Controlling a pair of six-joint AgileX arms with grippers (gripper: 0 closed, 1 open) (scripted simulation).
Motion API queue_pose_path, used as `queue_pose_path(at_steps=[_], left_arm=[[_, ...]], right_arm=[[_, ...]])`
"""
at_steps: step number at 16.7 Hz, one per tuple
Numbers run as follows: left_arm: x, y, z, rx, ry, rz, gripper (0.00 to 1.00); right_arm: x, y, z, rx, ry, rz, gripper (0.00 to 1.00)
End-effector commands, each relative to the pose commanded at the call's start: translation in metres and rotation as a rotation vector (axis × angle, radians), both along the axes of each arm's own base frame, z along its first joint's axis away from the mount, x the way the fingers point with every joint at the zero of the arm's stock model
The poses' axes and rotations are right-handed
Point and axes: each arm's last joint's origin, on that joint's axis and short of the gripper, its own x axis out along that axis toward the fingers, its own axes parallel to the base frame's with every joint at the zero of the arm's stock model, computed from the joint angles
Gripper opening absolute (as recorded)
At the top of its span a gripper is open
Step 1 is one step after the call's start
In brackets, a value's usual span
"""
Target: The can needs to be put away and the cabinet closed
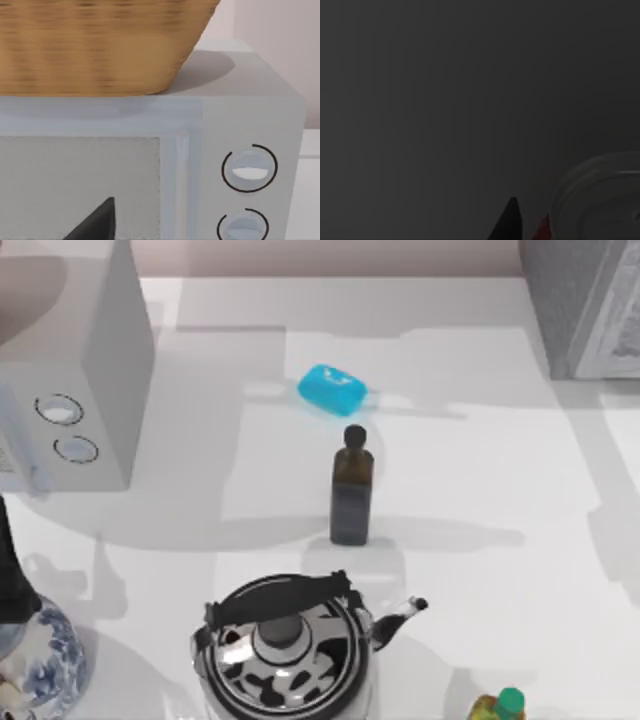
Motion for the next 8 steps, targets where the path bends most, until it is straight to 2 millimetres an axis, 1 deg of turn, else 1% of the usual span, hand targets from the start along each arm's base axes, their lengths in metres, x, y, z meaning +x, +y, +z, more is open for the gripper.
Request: queue_pose_path(at_steps=[5,6,8], left_arm=[[0.0,0.0,0.0,0.0,0.0,0.0,1.0],[0.0,0.0,0.0,0.0,0.0,0.0,1.0],[0.0,0.0,0.0,0.0,0.0,0.0,1.0]], right_arm=[[0.0,0.0,0.0,0.0,0.0,0.0,0.98],[0.0,0.0,0.0,0.0,0.0,0.0,1.0],[0.0,0.0,0.0,0.0,0.0,0.0,1.0]])
